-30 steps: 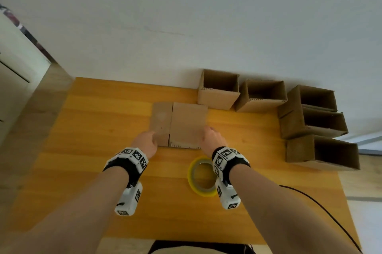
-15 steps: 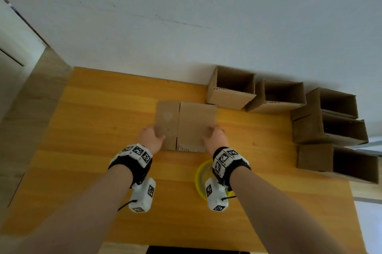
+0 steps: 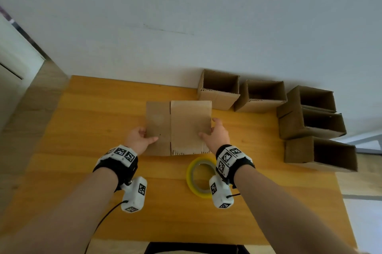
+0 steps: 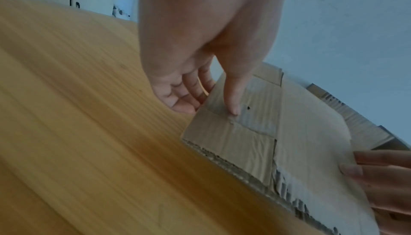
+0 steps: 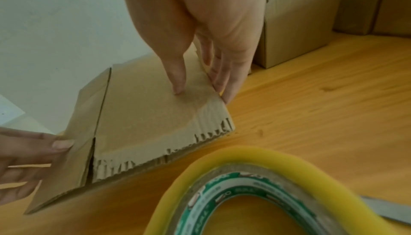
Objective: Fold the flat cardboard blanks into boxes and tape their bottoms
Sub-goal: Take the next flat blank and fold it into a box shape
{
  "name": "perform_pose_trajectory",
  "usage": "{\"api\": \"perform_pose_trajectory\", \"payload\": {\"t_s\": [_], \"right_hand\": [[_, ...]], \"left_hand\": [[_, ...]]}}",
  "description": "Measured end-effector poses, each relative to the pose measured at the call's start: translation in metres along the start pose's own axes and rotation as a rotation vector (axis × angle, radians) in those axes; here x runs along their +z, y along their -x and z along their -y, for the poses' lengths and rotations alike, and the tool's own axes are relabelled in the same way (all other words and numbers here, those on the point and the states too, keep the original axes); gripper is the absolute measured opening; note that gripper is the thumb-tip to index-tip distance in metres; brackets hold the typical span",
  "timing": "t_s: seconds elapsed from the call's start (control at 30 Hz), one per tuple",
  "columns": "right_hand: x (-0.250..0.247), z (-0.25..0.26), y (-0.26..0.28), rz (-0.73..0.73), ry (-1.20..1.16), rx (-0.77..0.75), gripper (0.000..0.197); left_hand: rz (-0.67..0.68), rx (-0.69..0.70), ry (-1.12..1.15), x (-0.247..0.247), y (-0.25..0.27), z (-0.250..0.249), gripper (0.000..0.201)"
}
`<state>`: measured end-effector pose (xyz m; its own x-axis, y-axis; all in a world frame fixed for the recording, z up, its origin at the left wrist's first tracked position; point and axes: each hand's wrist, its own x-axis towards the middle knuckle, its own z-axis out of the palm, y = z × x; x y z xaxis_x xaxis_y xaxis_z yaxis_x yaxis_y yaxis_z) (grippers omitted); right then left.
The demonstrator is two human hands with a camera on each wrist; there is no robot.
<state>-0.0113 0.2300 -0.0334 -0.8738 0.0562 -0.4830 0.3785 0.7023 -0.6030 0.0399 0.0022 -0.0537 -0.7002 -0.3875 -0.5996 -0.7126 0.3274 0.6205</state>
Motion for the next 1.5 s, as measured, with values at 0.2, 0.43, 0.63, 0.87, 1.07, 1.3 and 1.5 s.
{"api": "perform_pose_trajectory", "payload": {"t_s": [0.2,0.43,0.63,0.87,1.07,1.3,1.5], "right_hand": [[-0.041,-0.021,0.018,-0.047,-0.086,-0.098,0.055],[-0.094,-0.07,0.026,-0.126,-0.146,-0.117,0.035],[-0.125,-0.113,0.023,-0.166,-0.218,-0.105,0.029],[-0.14,-0.144,0.009,-0.164,-0.275,-0.081,0.019],[-0.135,-0.153,0.003,-0.163,-0.323,-0.072,0.029],[-0.132,-0.15,0.0,-0.14,-0.339,-0.097,0.026],[-0.129,-0.146,0.002,-0.106,-0.361,-0.148,0.024]], "left_hand": [[0.016,0.085,-0.053,0.011,0.027,-0.032,0.058],[0.039,0.239,-0.031,0.06,0.043,-0.068,0.033],[0.073,0.279,0.049,0.105,0.053,-0.093,0.018],[0.127,0.228,0.186,0.14,0.049,-0.101,0.023],[0.142,0.193,0.291,0.152,0.051,-0.098,0.025],[0.163,0.157,0.431,0.161,0.058,-0.103,0.038],[0.204,0.12,0.499,0.166,0.057,-0.105,0.041]]}}
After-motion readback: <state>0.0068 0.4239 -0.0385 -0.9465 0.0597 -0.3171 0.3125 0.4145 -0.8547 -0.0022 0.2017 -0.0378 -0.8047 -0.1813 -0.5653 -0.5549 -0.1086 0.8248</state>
